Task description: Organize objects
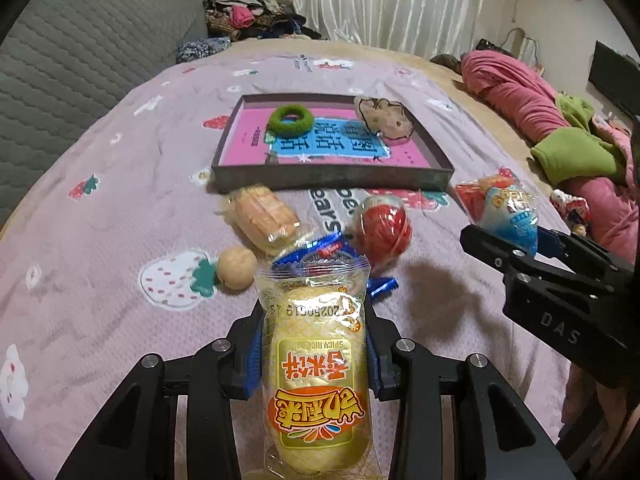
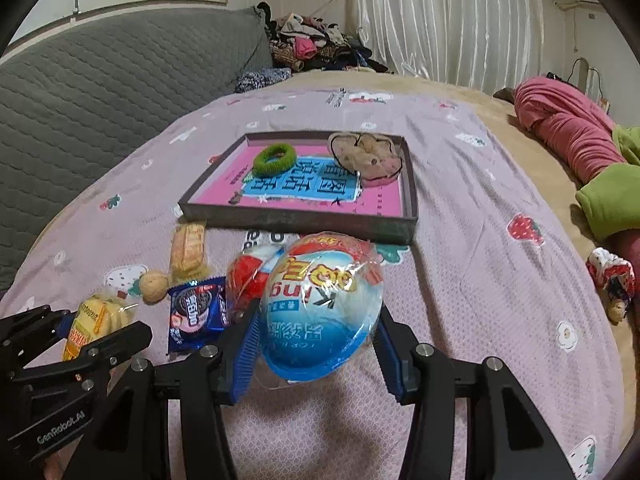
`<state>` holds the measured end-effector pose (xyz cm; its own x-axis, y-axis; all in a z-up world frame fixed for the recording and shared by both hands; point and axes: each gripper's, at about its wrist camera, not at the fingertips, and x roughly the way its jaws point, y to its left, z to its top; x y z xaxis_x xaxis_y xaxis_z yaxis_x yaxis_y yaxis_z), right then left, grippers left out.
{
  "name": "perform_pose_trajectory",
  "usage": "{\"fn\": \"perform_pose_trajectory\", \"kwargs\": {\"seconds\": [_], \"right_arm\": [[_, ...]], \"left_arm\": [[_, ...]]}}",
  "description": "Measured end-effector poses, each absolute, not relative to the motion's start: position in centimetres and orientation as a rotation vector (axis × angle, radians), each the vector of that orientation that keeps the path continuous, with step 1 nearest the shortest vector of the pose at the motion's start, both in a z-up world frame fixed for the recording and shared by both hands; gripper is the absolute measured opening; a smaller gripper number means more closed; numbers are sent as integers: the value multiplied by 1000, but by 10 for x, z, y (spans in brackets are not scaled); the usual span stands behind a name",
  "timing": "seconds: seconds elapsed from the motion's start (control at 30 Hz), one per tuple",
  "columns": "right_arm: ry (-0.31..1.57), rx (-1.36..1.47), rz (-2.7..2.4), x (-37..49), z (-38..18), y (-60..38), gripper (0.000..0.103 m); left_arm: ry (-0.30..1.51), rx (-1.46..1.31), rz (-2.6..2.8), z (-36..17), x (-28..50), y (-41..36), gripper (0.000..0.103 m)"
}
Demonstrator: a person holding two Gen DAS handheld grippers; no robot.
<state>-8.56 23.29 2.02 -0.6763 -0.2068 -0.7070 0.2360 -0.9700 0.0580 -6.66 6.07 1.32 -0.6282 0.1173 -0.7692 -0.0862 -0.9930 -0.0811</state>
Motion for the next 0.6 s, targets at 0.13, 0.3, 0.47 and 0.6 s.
{"fn": "perform_pose_trajectory", "kwargs": {"seconds": [0.13, 0.3, 0.47, 0.6], "right_arm": [[47, 1091, -2684, -84, 27, 233, 52], [37, 1057, -2699, -85, 38, 233, 52], [41, 1026, -2714, -85, 49, 234, 52], [51, 1015, -2717, -87, 56, 234, 52]], "left_arm": [[-53, -1274, 2747, 22, -72, 60, 41], [-44, -1246, 2757, 32, -80, 57, 41], [-34, -1216, 2774, 45, -91, 51, 41], [-23, -1186, 2788, 56, -100, 48, 41]]}}
